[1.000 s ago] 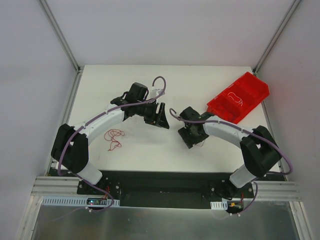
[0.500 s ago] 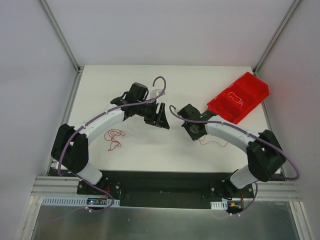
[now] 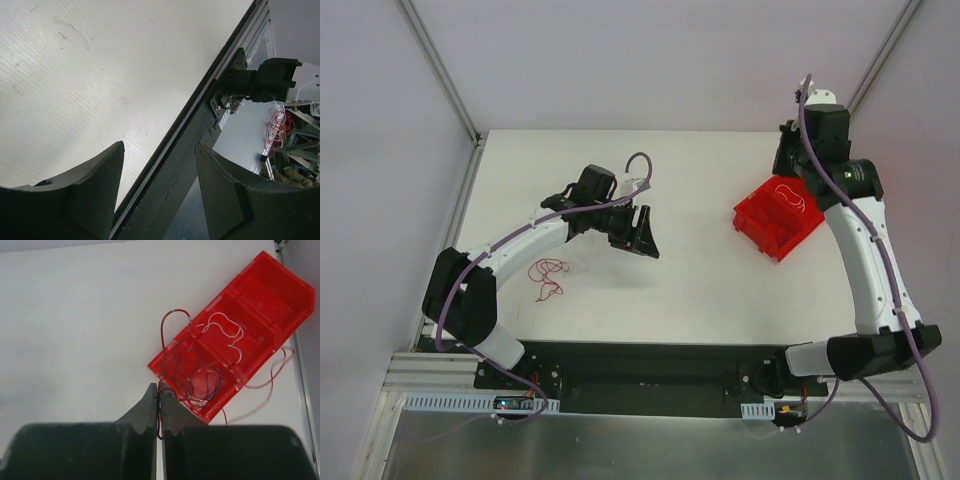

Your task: Untangle the cables

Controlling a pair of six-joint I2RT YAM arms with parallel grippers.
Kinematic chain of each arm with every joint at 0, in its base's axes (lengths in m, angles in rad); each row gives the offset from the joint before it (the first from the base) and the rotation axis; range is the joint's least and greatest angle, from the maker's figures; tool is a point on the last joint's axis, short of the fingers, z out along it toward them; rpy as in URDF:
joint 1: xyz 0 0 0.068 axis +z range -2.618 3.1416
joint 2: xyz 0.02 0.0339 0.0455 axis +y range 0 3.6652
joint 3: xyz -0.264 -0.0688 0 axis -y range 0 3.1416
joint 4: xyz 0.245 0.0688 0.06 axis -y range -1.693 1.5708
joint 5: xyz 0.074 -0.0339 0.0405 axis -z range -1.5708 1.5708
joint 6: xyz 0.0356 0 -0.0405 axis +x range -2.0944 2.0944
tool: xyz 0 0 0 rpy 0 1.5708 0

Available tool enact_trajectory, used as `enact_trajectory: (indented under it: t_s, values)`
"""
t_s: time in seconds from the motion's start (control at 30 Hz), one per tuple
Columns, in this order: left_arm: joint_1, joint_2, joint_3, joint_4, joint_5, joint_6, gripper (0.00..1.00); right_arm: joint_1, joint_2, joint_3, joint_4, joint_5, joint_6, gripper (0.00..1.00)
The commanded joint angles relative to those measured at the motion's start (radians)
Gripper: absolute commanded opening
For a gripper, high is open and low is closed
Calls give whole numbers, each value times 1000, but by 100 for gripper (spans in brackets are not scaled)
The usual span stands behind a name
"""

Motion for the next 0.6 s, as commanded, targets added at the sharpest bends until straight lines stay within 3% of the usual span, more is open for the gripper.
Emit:
enact_trajectory:
  t_s: [0.0,0.27,0.57]
  values:
    - [19,-18,1,26,39,-5,58,-132,140,143,31,-21,-8,0]
    - [24,-3,-6,32,47,-5,58,-339,441,417,135,-34,-58,0]
    - [39,14,-10,40,53,-5,59,-450,677,575,240,-111,-54,0]
